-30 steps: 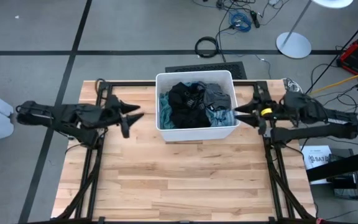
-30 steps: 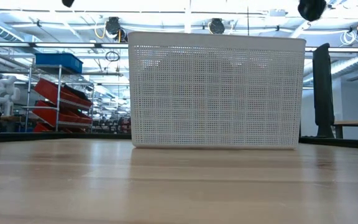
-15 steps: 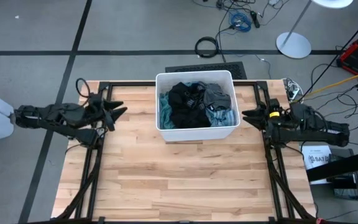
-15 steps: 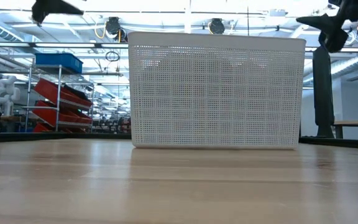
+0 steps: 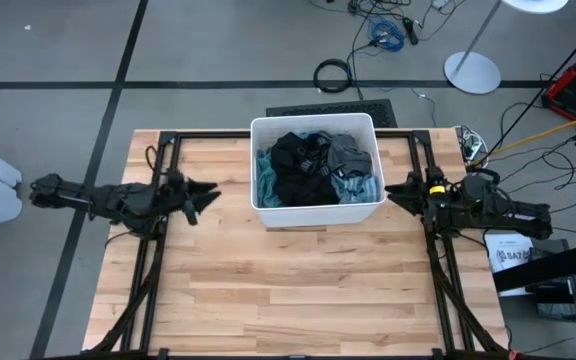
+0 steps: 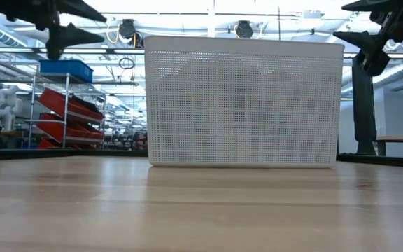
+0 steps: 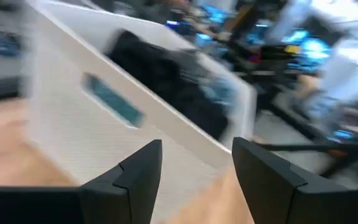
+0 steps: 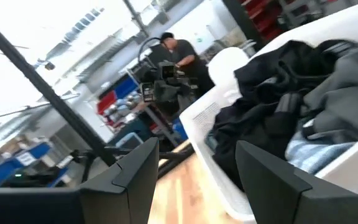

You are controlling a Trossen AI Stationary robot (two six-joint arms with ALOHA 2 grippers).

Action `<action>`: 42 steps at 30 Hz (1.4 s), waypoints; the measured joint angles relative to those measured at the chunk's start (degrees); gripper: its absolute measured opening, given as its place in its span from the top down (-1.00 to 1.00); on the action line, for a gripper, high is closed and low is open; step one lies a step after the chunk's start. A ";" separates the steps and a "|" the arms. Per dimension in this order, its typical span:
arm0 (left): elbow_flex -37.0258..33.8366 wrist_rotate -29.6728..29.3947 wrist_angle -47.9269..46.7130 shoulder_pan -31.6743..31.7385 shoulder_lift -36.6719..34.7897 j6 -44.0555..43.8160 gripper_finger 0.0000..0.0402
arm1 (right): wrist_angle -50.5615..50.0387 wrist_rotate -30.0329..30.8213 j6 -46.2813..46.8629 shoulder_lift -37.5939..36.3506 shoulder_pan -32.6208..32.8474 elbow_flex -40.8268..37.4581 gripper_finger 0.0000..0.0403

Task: Sort clothes
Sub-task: Return to Home Position

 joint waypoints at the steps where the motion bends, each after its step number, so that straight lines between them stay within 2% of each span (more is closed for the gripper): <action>1: -1.31 2.21 3.01 0.08 -0.14 0.40 -0.02 | 1.51 -0.56 0.19 -0.20 -0.02 -1.10 0.00; 3: -3.72 4.20 6.87 0.24 -0.60 0.39 -0.02 | 2.47 -0.75 0.97 -0.35 0.00 -2.83 0.00; 10: -11.50 3.81 15.74 0.27 -5.29 0.21 -0.02 | 3.73 -0.70 2.83 -0.50 -0.02 -4.81 0.00; 17: -15.29 2.10 14.21 0.61 -16.20 0.30 -0.02 | 4.85 0.88 1.47 -0.57 -0.04 -4.98 0.00; 23: -17.93 1.57 12.85 0.86 -24.45 0.13 -0.02 | 4.53 -0.46 1.26 -0.61 -0.07 -4.98 0.00; 28: -20.50 3.38 13.75 0.86 -24.23 -4.47 -0.02 | 4.47 -2.42 1.04 -0.63 -0.04 -4.98 0.00; 32: -24.11 8.99 20.57 0.86 -24.45 -5.19 -0.02 | 4.51 -2.61 0.88 -0.63 -0.04 -4.96 0.00; 35: -24.68 11.71 18.53 0.83 -24.45 -4.72 -0.02 | 4.14 -2.56 -0.42 -0.63 -0.04 -4.96 0.00; 39: -24.69 11.64 15.85 0.86 -24.19 -1.34 -0.02 | 3.45 -2.56 -1.62 -0.63 -0.04 -4.89 0.00; 42: -24.67 11.40 14.99 0.86 -24.16 3.75 -0.02 | 2.26 -2.65 -7.89 -0.63 0.00 -4.85 0.00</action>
